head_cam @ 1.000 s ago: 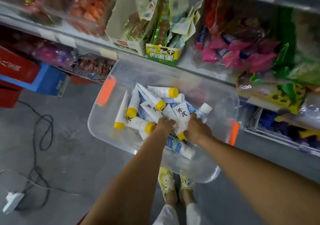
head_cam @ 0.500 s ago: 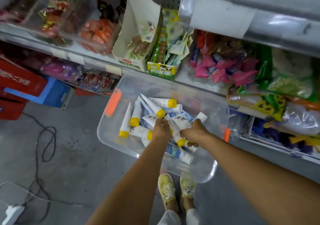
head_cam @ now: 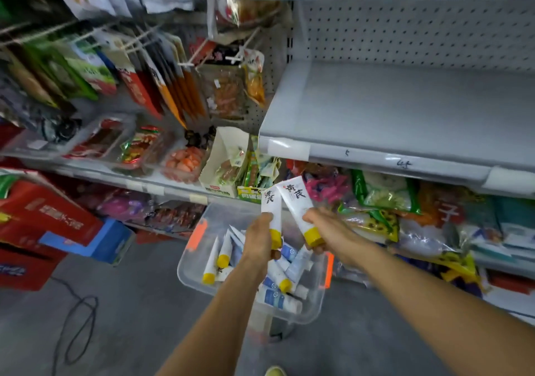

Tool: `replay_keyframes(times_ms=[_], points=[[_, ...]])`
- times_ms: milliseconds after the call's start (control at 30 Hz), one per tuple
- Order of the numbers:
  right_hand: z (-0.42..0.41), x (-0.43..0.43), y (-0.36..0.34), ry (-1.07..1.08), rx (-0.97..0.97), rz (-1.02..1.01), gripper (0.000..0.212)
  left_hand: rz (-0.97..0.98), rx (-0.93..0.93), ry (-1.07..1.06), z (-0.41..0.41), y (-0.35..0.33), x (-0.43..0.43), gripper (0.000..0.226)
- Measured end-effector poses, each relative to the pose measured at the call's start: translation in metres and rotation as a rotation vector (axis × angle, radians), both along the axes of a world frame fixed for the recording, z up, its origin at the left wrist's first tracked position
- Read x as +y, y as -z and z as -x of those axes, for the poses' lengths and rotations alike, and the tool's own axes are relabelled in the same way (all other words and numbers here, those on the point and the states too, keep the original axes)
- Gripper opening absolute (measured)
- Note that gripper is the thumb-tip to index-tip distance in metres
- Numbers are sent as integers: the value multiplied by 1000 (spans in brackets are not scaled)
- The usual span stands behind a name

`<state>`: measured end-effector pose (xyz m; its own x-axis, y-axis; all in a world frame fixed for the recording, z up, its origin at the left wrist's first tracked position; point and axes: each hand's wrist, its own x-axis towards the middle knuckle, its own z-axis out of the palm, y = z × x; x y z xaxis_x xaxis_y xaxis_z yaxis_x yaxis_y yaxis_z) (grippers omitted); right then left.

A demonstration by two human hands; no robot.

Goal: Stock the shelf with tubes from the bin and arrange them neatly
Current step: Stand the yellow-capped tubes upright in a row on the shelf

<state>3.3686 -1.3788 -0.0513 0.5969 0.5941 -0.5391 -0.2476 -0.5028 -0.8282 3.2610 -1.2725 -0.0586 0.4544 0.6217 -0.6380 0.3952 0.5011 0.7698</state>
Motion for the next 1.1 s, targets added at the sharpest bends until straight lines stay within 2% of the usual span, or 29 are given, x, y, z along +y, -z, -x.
replay_keyframes(times_ms=[167,400,633,800,867,967,1100], points=[[-25,-51,-68,-15,-80,-187,36,-250,-163,106,-18,-67,-42,21],[-79,-150,-153,-89,-312,-377,36,-382,-478,270,-62,-151,-125,32],[-119,-233,-239,-56,-562,-457,27,-597,-596,276,-115,-224,-197,37],[-144,-263,-299,94,-725,-562,26,-700,-679,237,-151,-281,-225,25],[-158,-268,-319,154,-776,-589,26,-737,-685,223,-165,-302,-227,28],[-183,-267,-348,213,-852,-556,34,-828,-662,205,-185,-325,-220,37],[-221,-254,-365,281,-901,-440,46,-933,-611,180,-205,-341,-205,35]])
